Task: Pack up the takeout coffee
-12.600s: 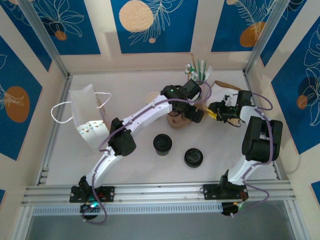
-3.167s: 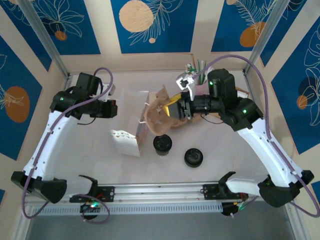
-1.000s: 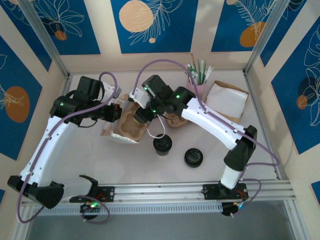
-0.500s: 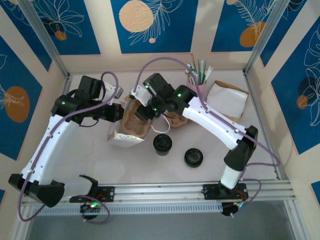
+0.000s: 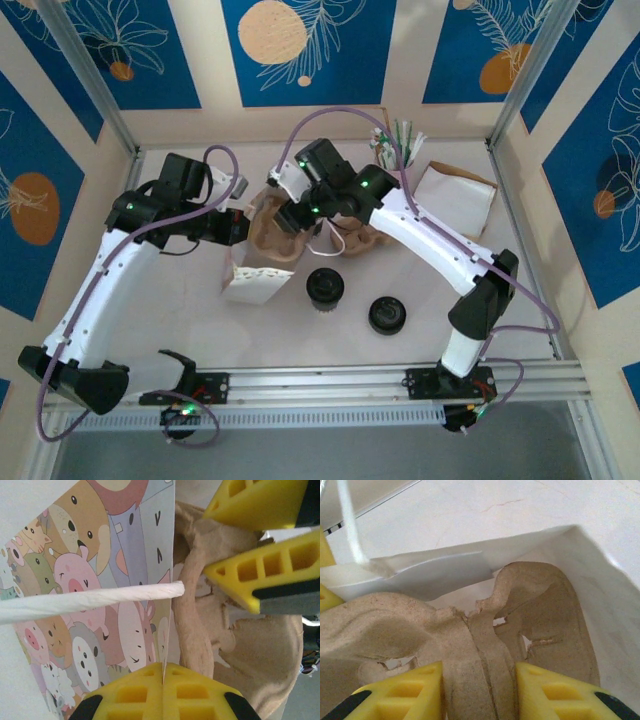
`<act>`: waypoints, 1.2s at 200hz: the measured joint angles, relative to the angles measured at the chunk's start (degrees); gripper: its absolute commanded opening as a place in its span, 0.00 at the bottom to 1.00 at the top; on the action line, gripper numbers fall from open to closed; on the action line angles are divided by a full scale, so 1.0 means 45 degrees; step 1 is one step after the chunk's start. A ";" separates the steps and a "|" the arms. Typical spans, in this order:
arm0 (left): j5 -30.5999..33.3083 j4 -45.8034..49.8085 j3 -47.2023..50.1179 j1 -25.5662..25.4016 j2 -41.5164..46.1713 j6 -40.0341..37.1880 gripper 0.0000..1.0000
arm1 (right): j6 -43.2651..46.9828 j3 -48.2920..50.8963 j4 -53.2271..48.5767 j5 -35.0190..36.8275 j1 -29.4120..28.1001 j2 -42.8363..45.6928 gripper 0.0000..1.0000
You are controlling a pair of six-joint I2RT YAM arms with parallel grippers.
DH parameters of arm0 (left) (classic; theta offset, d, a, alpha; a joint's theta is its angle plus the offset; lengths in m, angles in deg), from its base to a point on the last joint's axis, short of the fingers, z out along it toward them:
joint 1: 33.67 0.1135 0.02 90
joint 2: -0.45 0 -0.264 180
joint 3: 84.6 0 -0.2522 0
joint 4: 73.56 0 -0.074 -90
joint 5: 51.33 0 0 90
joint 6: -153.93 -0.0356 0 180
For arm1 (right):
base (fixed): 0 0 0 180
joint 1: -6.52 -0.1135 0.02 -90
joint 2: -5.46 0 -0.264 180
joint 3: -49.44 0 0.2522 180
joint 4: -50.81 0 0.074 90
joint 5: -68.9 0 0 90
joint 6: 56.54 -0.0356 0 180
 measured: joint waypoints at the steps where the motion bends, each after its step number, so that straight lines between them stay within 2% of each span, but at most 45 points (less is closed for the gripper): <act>1: 0.0000 -0.0015 0.0015 0.0000 0.0000 0.0010 0.00 | 0.0000 0.0005 -0.0005 0.0005 -0.0010 0.0000 0.38; 49: -0.0641 -0.1705 0.1778 0.0418 0.0797 0.1205 0.00 | 0.0403 0.0029 -0.0364 0.0821 -0.0461 -0.0393 0.38; 61: -0.0971 -0.2089 0.2249 0.0748 0.1064 0.1545 0.05 | 0.0500 0.0029 -0.0369 0.0976 -0.0573 -0.0544 0.38; 83: -0.1821 -0.2671 0.2905 0.1579 0.1409 0.2021 0.05 | 0.0617 0.0029 -0.0345 0.1044 -0.0758 -0.0690 0.38; 93: -0.2191 -0.2783 0.2977 0.1909 0.1438 0.2215 0.09 | 0.0665 0.0010 -0.0350 0.1030 -0.0826 -0.0699 0.37; 140: -0.3041 -0.3036 0.2992 0.3002 0.1554 0.2263 0.41 | 0.0801 -0.1214 -0.0719 0.0962 -0.1025 -0.1224 0.37; 173: -0.3050 -0.2861 0.2973 0.3463 0.1647 0.2118 0.64 | 0.0801 -0.2336 -0.1117 0.1054 -0.1020 -0.2089 0.38; 193: -0.3041 -0.2691 0.2934 0.3725 0.1763 0.2011 0.82 | 0.0792 -0.2720 -0.1239 0.1054 -0.1020 -0.2501 0.37; 217: -0.2977 -0.2501 0.2662 0.4065 0.2089 0.1846 0.99 | 0.0753 -0.3254 -0.1345 0.1054 -0.1020 -0.2827 0.38; 240: -0.2696 -0.2375 0.2336 0.4473 0.2613 0.1938 1.00 | 0.0704 -0.3997 -0.1535 0.1049 -0.0996 -0.3128 0.37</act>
